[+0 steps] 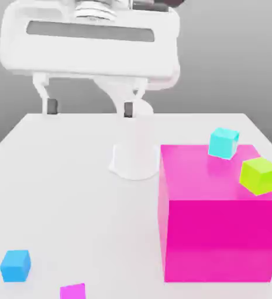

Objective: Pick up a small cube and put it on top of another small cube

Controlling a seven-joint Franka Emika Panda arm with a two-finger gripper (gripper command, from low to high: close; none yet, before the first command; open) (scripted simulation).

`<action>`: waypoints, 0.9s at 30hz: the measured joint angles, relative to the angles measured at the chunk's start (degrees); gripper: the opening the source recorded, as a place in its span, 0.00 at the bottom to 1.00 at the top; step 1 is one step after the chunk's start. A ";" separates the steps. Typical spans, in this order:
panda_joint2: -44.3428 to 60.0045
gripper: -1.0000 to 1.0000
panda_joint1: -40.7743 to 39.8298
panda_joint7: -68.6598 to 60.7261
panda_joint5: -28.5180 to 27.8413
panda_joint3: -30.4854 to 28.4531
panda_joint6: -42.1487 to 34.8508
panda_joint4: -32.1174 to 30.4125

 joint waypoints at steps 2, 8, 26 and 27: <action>4.17 0.50 -0.45 -2.08 0.66 -0.52 1.26 0.04; 16.72 0.50 -2.58 -8.65 3.12 -0.74 5.02 0.17; 38.98 0.00 -7.09 -16.49 6.76 2.01 15.82 2.29; 37.61 0.00 -6.91 -16.30 6.52 1.77 14.75 1.98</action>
